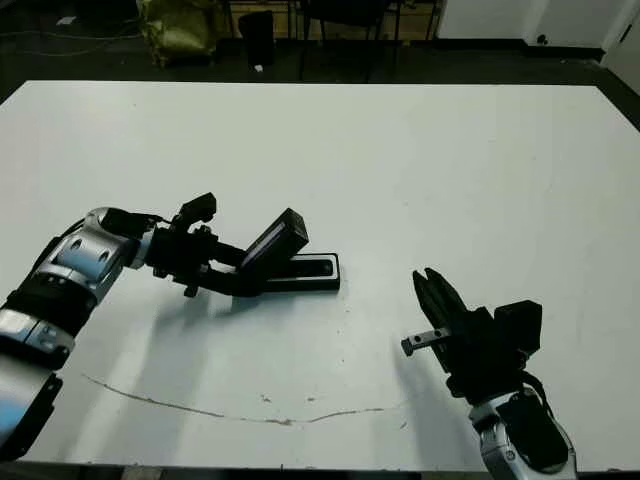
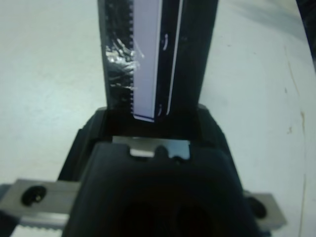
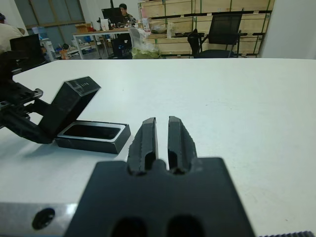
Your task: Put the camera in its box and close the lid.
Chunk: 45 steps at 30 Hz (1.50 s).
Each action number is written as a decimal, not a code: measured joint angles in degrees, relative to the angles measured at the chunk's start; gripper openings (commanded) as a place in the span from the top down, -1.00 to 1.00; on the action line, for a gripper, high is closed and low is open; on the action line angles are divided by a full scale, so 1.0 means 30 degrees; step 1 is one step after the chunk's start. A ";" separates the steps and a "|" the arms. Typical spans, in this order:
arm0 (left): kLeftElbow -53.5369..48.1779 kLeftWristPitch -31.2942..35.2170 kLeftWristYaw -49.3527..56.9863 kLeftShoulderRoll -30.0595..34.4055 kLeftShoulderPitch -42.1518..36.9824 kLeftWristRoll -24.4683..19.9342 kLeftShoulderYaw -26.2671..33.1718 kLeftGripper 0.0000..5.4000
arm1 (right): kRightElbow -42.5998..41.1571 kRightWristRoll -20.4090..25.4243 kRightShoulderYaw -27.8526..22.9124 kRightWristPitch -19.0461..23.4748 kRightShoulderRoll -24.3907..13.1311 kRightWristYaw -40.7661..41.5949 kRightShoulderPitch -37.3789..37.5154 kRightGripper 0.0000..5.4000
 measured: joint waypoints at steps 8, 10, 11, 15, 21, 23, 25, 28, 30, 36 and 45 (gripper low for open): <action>0.1578 -0.0865 -0.0378 -0.0660 -0.1028 0.0850 -0.0063 0.18 | 0.0528 0.0018 0.0008 -0.0461 0.0045 0.0298 -0.0048 1.00; 0.1844 -0.1065 -0.0502 -0.0760 -0.1214 0.1064 -0.0063 0.18 | 0.0528 0.0015 0.0019 -0.0460 0.0045 0.0291 -0.0051 1.00; 0.1943 -0.1165 -0.0520 -0.0803 -0.1289 0.1165 -0.0064 0.18 | 0.0523 0.0012 0.0031 -0.0457 0.0042 0.0283 -0.0049 1.00; 0.1997 -0.1829 -0.0524 -0.0929 -0.1450 0.1672 -0.0075 0.18 | 0.0486 0.0003 0.0073 -0.0451 0.0042 0.0245 -0.0040 1.00; 0.2183 -0.1902 -0.0818 -0.1101 -0.1807 0.2111 -0.0093 0.18 | 0.0471 0.0067 0.0078 -0.0455 0.0050 0.0242 -0.0016 1.00; 0.2186 -0.1857 -0.0909 -0.1150 -0.1935 0.2314 -0.0166 0.18 | 0.0511 0.0070 0.0084 -0.0471 0.0058 0.0282 -0.0018 1.00; 0.2186 -0.1825 -0.0986 -0.1182 -0.2064 0.2458 -0.0279 0.18 | 0.0520 0.0041 0.0108 -0.0471 0.0058 0.0275 -0.0001 1.00; 0.2185 -0.1870 -0.1038 -0.1243 -0.2132 0.2665 -0.0338 0.18 | 0.0531 0.0026 0.0184 -0.0542 0.0085 0.0282 0.0020 1.00; 0.2183 -0.1937 -0.1039 -0.1292 -0.2169 0.2787 -0.0397 0.18 | 0.0536 0.0019 0.0205 -0.0736 0.0137 0.0281 0.0026 1.00; 0.2002 -0.1707 -0.1035 -0.1489 -0.2363 0.3329 -0.0850 0.18 | 0.0504 -0.0043 0.0222 -0.0747 0.0137 0.0229 0.0048 1.00; 0.1577 -0.1916 -0.0951 -0.1676 -0.2447 0.4031 -0.1264 0.18 | 0.0900 -0.0012 0.0282 -0.1533 0.0167 0.0481 0.0114 1.00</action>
